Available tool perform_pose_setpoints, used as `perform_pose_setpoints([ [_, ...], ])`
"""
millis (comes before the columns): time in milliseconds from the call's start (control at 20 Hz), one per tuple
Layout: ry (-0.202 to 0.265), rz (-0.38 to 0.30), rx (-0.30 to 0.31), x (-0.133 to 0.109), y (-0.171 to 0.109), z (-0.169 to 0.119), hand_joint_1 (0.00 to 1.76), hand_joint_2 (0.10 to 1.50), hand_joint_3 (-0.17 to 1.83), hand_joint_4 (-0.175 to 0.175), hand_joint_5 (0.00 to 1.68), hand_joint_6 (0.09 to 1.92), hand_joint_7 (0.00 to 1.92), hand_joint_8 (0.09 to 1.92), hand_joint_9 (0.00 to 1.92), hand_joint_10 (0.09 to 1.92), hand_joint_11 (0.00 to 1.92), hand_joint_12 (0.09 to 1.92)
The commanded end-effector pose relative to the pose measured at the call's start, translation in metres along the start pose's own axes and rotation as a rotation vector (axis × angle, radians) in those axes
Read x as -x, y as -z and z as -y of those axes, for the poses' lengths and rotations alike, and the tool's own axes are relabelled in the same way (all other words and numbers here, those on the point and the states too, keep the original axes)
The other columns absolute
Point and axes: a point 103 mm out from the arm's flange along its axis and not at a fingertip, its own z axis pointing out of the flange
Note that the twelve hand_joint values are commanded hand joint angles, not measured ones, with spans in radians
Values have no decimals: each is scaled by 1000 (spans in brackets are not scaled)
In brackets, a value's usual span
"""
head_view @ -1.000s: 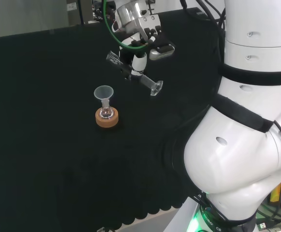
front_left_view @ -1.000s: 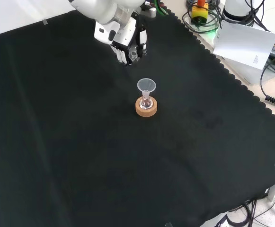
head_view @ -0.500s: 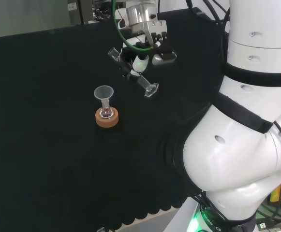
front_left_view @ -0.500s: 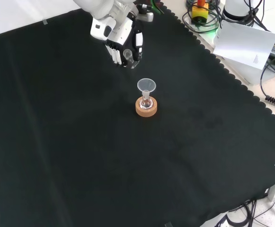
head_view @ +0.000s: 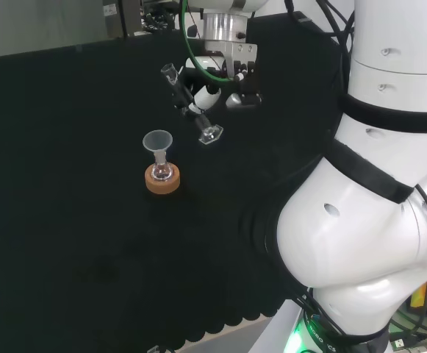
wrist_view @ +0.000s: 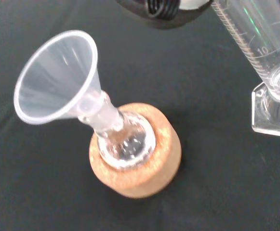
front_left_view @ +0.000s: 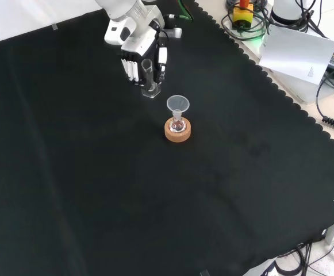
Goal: Put the graduated cylinder back on the table.
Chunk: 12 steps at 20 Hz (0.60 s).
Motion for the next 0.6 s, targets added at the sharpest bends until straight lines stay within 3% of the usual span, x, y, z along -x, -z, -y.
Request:
perform_pose_setpoints([
  [50,41,-65,82,1,-12,-18,1364,1139,-7,-112,982,790,934,1133,1397,258,1143,701],
  [350,70,-110,124,2,-27,-40,1364,1139,-7,-114,983,791,933,1133,1395,257,1143,702],
  [600,91,-150,194,3,-41,-54,1364,1140,-6,-117,983,792,932,1135,1393,256,1143,702],
])
